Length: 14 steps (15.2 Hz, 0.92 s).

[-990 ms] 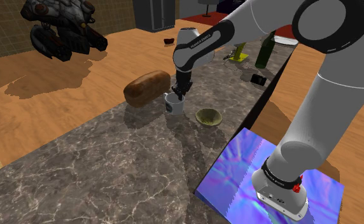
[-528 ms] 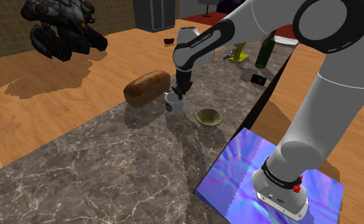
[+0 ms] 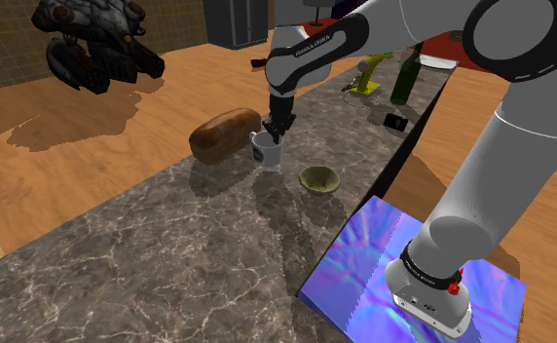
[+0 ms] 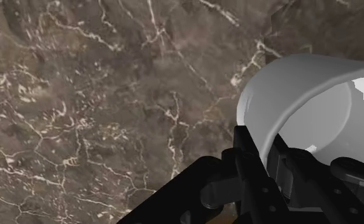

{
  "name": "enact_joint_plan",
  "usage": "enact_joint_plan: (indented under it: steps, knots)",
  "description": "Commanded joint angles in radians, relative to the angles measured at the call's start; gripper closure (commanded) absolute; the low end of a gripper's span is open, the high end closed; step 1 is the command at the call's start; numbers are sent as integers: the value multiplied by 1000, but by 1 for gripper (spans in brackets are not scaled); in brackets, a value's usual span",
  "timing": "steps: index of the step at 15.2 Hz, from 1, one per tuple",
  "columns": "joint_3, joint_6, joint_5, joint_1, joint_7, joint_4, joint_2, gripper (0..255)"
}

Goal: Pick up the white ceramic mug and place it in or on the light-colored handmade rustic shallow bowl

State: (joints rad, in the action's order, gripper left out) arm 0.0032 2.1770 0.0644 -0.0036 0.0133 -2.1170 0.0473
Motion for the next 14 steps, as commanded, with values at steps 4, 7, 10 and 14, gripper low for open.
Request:
enact_joint_plan:
  steps: [4,7,10,14]
  knots:
    - [-1,-63,-2,-1,3,36,-26,255]
    - [-1,-102,-4,-1,6,61,-41,255]
    - [-1,-141,-5,-1,8,87,-53,255]
    - [-1,-193,-6,-1,11,126,-67,255]
